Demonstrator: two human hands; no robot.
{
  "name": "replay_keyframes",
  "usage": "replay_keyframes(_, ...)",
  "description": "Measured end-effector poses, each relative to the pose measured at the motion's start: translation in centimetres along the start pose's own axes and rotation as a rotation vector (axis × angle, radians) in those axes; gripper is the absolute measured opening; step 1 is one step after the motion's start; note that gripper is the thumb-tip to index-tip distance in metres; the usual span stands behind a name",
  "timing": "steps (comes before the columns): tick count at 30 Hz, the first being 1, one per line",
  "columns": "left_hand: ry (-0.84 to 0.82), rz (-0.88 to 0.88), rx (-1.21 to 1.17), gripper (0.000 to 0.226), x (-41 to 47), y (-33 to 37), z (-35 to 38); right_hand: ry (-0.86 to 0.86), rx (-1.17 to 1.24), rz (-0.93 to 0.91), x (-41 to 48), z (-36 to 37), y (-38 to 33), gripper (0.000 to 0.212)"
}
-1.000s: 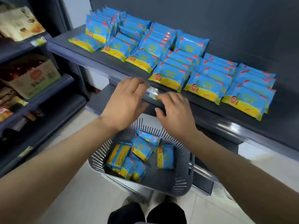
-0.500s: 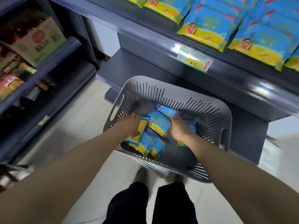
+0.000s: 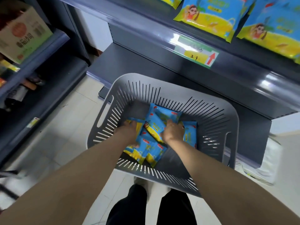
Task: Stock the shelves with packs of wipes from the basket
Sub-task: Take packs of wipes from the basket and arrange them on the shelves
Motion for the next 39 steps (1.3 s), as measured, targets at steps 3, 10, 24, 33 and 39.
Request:
replay_keyframes(3, 0.005, 0.007, 0.018, 0.105, -0.1, 0.0, -0.1, 0.041, 0.084, -0.055, -1.1, -1.6, -0.2, 0.044)
replay_keyframes(10, 0.198, 0.041, -0.091, 0.050, -3.0, -1.0, -3.5, 0.148, 0.026, -0.195, -4.9, -6.6, -1.5, 0.035)
replay_keyframes(24, 0.392, 0.324, -0.292, 0.022, -18.1, 5.2, -16.3, 0.517, 0.184, -0.442, -18.7, -25.6, -2.7, 0.022)
replay_keyframes(33, 0.582, 0.720, -0.065, 0.018, -32.8, 17.1, -24.5, 0.827, 0.373, -0.391, -26.6, -37.9, 7.1, 0.033)
replay_keyframes(39, 0.711, 0.830, 0.047, 0.021, -36.8, 26.6, -26.6, 0.789, 0.384, -0.201, -27.2, -41.6, 17.8, 0.037)
Point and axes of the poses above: each hand's wrist, its own x-axis towards the middle knuckle, its own z-axis out of the palm, y = z × x, the point moved 10 cm from there along x, towards the middle knuckle, and after that the axes turned 13 degrees about -y, right-handed, at the moved point
